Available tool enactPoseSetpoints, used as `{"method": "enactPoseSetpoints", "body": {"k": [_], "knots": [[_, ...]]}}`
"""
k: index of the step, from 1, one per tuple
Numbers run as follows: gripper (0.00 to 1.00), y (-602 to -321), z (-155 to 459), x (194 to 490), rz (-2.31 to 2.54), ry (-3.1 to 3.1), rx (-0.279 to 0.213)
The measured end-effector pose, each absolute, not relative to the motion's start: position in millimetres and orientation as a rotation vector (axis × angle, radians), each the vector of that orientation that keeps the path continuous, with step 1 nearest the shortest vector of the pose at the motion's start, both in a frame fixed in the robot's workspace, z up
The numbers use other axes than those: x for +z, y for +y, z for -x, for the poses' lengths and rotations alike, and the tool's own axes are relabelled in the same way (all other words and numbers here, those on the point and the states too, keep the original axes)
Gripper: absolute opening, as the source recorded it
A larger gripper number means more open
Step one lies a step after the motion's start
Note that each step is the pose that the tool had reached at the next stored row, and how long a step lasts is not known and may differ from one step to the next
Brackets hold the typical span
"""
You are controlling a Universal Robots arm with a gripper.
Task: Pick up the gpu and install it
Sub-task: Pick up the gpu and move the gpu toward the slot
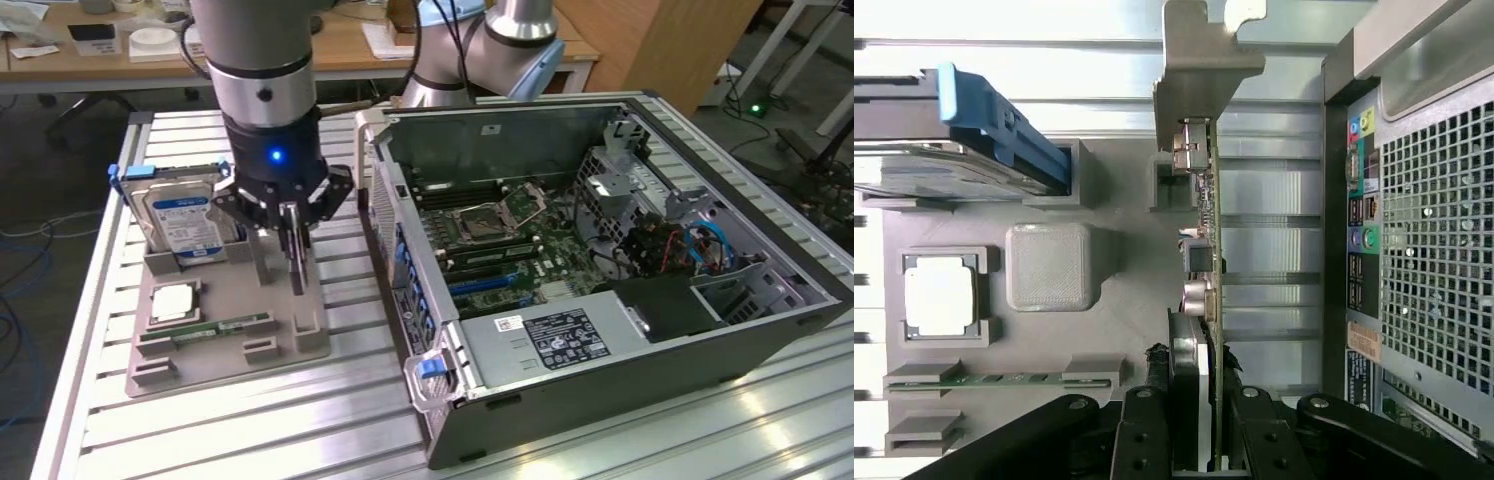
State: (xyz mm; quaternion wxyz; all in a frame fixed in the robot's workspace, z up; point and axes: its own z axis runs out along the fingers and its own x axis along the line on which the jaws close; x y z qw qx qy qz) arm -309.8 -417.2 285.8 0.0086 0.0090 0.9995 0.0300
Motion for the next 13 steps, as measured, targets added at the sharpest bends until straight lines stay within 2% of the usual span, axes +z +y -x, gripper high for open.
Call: {"method": "enactPoseSetpoints", "body": {"k": [13], "knots": [[0.28, -417, 310, 329, -0.028, 3.123, 0.101]]}}
